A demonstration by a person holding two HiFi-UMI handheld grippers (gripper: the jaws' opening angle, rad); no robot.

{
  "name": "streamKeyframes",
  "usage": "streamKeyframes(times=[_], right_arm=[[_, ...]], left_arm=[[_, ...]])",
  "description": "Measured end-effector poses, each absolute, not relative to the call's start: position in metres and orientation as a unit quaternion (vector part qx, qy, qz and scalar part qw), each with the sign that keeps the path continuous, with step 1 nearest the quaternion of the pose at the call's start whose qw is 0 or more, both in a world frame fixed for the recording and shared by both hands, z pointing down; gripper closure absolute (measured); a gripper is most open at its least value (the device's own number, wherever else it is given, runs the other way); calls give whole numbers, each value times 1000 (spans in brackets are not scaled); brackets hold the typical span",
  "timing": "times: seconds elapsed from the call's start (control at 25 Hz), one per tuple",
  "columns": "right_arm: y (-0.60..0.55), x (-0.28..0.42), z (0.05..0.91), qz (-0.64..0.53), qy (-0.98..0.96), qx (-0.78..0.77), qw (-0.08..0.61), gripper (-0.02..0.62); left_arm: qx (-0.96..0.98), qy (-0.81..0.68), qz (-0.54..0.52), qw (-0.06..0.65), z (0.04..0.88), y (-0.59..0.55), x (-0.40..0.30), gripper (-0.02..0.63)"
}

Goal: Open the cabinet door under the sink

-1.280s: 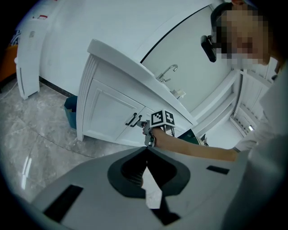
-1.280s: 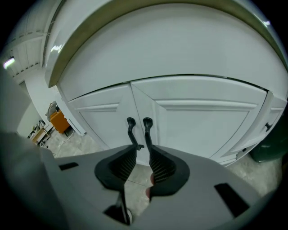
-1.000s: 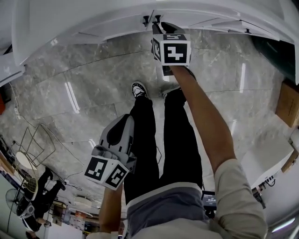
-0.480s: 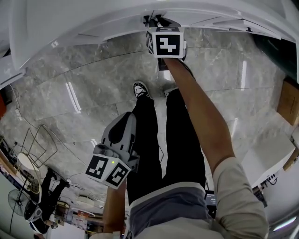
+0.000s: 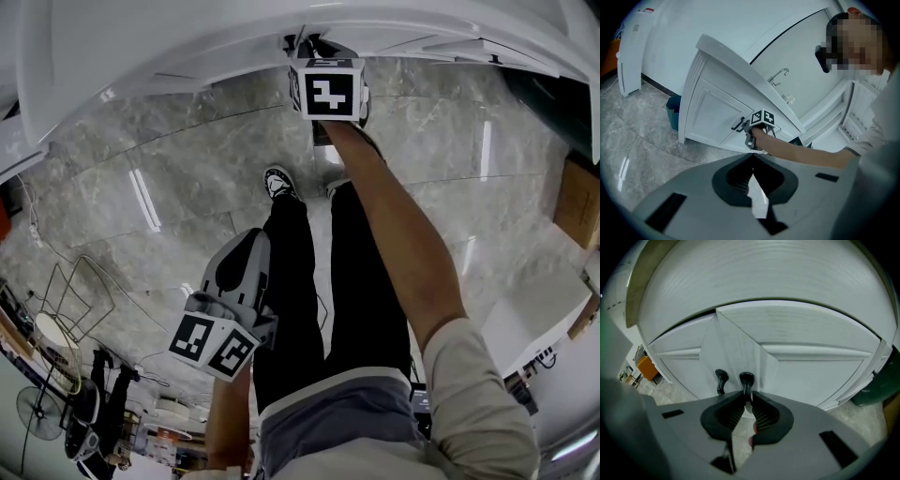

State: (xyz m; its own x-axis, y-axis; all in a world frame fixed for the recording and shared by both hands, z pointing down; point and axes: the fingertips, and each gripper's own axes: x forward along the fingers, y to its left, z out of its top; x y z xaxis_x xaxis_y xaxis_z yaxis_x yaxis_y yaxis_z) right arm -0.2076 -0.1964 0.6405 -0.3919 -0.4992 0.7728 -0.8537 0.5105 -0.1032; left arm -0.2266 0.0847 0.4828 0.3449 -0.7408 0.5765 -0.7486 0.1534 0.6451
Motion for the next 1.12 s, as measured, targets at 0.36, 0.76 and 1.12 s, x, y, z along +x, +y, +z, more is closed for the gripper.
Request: streamKeyframes(times=[0.36, 0.76, 1.12], right_arm=[[-188, -202, 642, 245, -803, 414, 352, 537], [-171, -192, 642, 241, -807, 404, 357, 537], [-160, -183, 642, 233, -811, 395, 362, 538]], left_arm=[[653, -570, 10, 498, 483, 86, -228, 606], [656, -566, 9, 498, 482, 88, -222, 606], [656, -568, 8, 497, 483, 89, -226, 606]])
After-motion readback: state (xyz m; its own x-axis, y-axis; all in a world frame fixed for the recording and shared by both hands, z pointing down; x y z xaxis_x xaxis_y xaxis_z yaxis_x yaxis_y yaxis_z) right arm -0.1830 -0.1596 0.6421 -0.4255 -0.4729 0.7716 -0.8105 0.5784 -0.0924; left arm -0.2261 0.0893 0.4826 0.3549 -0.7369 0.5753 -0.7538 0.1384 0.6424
